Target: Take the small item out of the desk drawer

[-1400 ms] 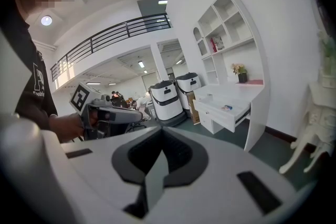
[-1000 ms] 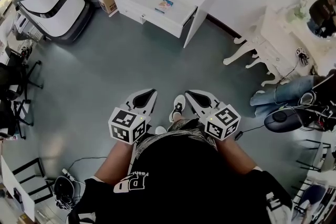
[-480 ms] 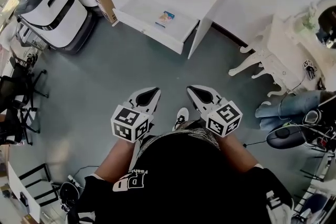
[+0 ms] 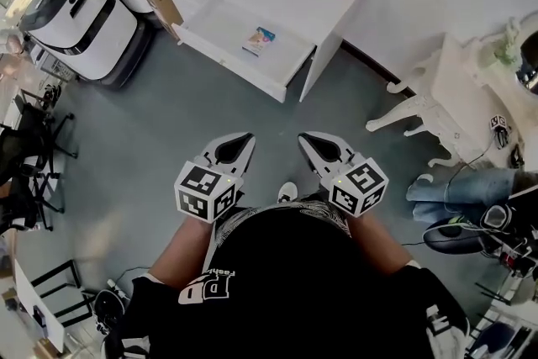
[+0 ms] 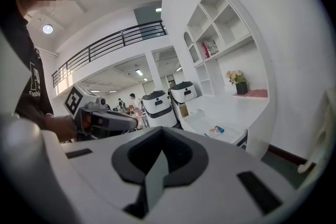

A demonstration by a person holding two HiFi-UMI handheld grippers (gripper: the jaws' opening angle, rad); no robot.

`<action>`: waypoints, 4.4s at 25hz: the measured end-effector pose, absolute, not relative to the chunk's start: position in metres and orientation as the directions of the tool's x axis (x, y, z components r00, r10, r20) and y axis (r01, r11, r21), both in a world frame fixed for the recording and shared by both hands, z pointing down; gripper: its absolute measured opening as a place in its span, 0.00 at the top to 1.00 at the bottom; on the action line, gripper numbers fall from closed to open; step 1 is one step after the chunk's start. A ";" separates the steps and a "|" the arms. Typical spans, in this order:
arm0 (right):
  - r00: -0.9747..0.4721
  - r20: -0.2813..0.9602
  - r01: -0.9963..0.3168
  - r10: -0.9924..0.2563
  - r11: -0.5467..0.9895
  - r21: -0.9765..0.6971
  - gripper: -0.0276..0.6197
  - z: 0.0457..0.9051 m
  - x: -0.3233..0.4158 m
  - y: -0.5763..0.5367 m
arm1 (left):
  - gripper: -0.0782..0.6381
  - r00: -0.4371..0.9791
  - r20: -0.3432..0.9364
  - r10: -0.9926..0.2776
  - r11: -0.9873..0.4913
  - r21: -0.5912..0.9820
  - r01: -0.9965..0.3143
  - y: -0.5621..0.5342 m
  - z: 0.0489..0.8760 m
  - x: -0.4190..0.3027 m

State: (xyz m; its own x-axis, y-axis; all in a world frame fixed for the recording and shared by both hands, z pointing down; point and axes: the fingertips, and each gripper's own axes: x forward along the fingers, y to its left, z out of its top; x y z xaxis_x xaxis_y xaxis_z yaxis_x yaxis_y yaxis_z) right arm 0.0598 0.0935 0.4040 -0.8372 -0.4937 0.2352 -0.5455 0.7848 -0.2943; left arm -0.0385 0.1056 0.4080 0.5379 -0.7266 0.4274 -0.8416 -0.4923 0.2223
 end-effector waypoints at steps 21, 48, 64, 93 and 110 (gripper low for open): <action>-0.806 0.268 -0.591 -0.527 0.726 -0.352 0.94 0.430 0.087 0.011 | 0.87 0.558 0.481 -0.677 -0.508 0.243 -0.826 0.013 0.429 -0.022; -0.677 0.429 -0.734 -0.598 0.598 -0.323 0.94 0.446 -0.017 -0.183 | 0.87 0.606 0.533 -0.591 -0.628 0.169 -0.760 -0.212 0.455 -0.141; -0.566 0.469 -0.824 -0.678 0.479 -0.301 0.94 0.451 -0.029 -0.221 | 0.87 0.658 0.579 -0.481 -0.717 0.171 -0.675 -0.271 0.492 -0.158; -0.655 0.532 -0.752 -0.536 0.525 -0.398 0.94 0.514 0.045 -0.279 | 0.62 0.383 0.821 -0.424 -0.590 0.070 -0.805 -0.366 0.658 -0.117; -0.635 0.570 -0.771 -0.522 0.465 -0.434 0.94 0.542 0.080 -0.290 | 0.43 0.234 0.930 -0.282 -0.551 0.043 -0.833 -0.397 0.762 -0.129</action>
